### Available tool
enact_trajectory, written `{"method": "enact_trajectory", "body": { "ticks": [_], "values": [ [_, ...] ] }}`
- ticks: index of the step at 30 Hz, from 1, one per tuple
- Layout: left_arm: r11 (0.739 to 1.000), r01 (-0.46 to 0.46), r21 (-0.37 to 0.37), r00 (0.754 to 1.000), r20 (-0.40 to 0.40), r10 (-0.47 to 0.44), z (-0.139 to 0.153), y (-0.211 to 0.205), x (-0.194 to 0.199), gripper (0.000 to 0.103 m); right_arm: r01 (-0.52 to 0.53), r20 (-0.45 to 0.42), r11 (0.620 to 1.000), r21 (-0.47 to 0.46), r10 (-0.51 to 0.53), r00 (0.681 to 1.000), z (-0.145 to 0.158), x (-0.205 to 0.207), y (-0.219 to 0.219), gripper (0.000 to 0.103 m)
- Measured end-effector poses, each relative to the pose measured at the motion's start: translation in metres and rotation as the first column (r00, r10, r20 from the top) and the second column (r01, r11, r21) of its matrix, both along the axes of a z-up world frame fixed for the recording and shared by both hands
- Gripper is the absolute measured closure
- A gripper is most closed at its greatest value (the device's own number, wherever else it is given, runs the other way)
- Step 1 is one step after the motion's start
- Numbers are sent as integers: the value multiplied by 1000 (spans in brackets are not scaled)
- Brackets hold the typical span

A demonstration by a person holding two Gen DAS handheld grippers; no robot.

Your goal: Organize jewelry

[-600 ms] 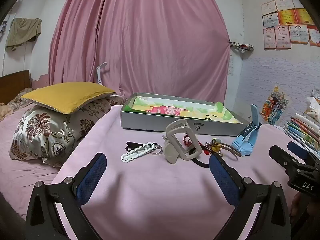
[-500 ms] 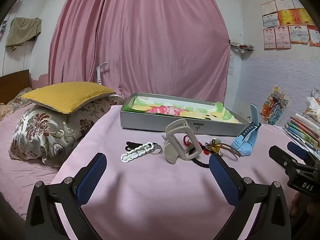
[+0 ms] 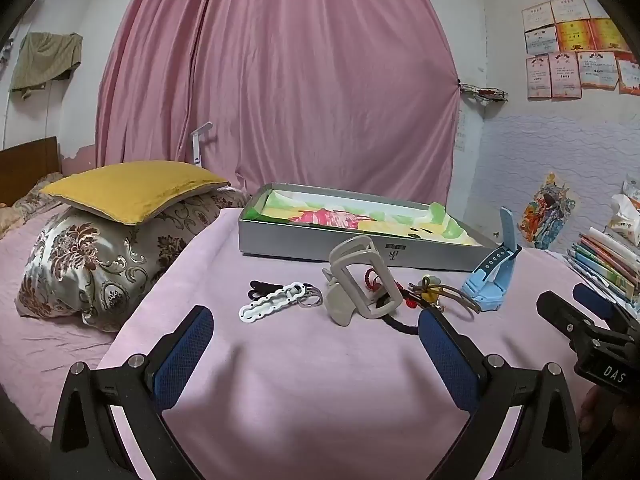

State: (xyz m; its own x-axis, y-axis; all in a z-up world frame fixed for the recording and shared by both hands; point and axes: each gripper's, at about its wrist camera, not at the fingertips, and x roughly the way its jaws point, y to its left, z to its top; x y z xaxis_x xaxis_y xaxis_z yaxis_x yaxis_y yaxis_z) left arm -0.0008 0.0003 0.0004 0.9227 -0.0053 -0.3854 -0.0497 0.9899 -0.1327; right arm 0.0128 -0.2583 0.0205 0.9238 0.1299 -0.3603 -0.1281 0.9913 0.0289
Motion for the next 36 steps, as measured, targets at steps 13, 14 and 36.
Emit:
{"method": "enact_trajectory", "body": {
  "ticks": [13,14,36],
  "values": [
    [1000,1,-5,1000,-3,-1,-3,-7,-2,0,-2,0,1000,3,2,1000,0,0,0,1],
    [1000,1,-4,1000,-3,-1,-3,-7,-2,0,-2,0,1000,4,2,1000,0,0,0,1],
    [1000,1,-7,1000,-6,-1,-3,-6,-1,0,-2,-1,1000,5,2,1000,1,-1,-1,1]
  ]
}}
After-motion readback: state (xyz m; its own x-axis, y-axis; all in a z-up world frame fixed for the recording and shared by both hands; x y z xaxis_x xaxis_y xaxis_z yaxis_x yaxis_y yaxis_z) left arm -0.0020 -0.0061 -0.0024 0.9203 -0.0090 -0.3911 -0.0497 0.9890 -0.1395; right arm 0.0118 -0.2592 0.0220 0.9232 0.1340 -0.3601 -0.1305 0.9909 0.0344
